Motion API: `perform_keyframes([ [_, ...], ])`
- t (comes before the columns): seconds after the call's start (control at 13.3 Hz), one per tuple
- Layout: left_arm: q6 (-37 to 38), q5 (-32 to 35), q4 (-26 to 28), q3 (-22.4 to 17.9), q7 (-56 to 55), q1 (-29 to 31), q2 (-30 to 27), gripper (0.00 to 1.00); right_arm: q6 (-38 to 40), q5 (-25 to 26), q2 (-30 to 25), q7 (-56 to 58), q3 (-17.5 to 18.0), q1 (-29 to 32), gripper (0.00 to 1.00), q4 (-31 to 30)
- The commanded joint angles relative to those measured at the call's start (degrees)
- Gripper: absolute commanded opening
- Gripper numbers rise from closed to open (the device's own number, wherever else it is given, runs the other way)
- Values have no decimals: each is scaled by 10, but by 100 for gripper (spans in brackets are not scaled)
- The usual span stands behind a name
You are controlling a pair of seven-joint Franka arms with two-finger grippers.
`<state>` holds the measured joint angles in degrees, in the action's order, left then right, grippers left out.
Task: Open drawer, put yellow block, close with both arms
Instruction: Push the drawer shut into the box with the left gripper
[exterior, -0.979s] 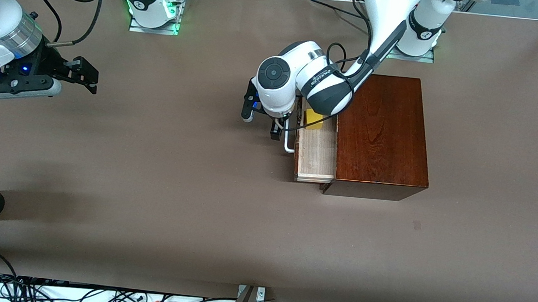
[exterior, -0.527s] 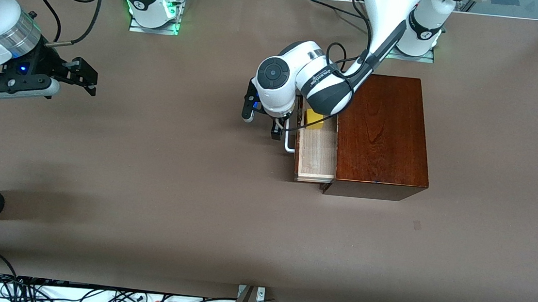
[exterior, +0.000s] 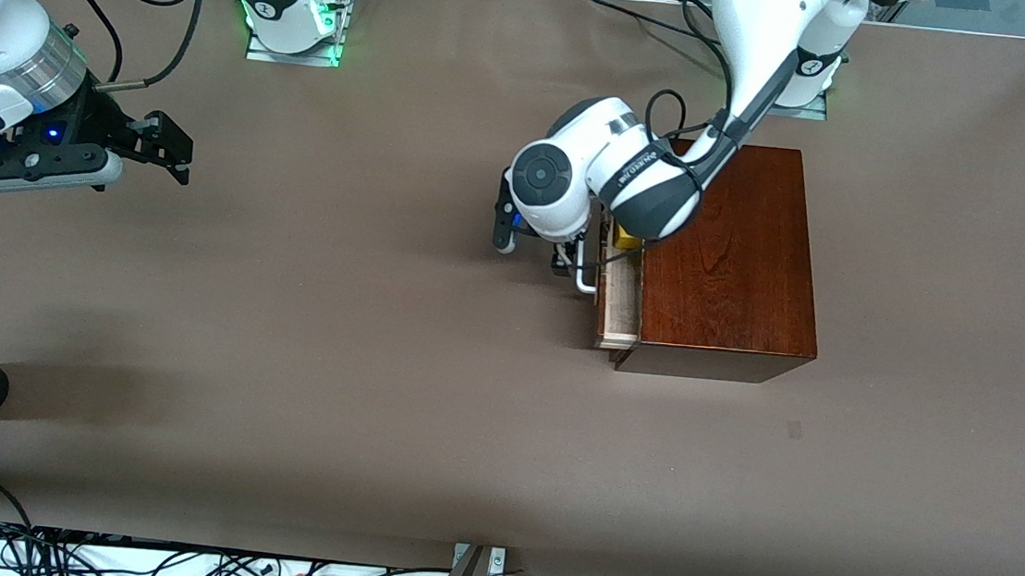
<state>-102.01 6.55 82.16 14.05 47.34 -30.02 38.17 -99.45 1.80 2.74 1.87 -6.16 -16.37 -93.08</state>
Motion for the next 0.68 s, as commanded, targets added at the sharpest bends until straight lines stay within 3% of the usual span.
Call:
perform_keyframes([
  [0.0,22,25,16,-6,20,20,-30,100,0,-4,5,-6,0,-2,100,11],
  [0.6,35,25,18,-8,19,37,-35,100,-4,-12,5,-7,0,-2,100,11],
])
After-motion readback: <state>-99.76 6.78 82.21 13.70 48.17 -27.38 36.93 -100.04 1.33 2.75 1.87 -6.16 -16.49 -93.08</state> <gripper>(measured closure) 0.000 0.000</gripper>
